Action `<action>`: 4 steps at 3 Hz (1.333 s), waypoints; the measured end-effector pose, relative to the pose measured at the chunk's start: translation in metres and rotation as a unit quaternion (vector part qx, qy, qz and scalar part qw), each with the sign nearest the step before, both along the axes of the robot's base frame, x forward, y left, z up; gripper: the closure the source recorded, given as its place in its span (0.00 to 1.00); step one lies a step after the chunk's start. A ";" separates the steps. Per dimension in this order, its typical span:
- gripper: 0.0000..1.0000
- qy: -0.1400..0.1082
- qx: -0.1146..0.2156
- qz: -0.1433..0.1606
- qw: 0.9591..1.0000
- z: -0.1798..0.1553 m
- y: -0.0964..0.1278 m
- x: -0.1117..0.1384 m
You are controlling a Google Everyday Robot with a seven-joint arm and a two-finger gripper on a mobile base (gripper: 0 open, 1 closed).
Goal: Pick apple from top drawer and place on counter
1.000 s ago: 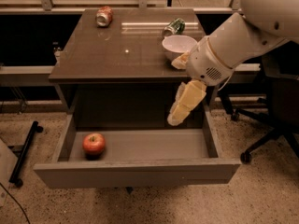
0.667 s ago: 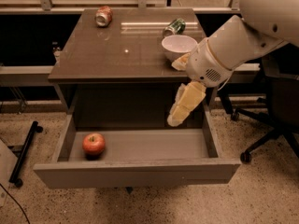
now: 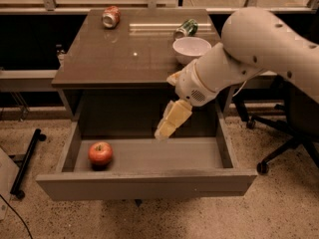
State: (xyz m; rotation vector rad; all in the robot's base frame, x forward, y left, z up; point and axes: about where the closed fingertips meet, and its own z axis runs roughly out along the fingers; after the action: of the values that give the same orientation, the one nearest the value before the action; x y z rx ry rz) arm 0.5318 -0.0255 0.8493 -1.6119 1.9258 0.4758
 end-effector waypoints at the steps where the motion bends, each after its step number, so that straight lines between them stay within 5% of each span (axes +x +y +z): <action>1: 0.00 0.007 0.012 0.004 1.000 -0.040 0.032 0.018; 4: 0.00 0.030 0.094 0.037 0.994 -0.137 0.141 0.048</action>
Offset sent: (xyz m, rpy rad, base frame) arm 0.0558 0.1033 -0.1161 0.1257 0.0268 0.0338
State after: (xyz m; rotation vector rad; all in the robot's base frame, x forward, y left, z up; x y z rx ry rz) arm 0.5800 0.1154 0.7121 -1.5667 1.8093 0.7200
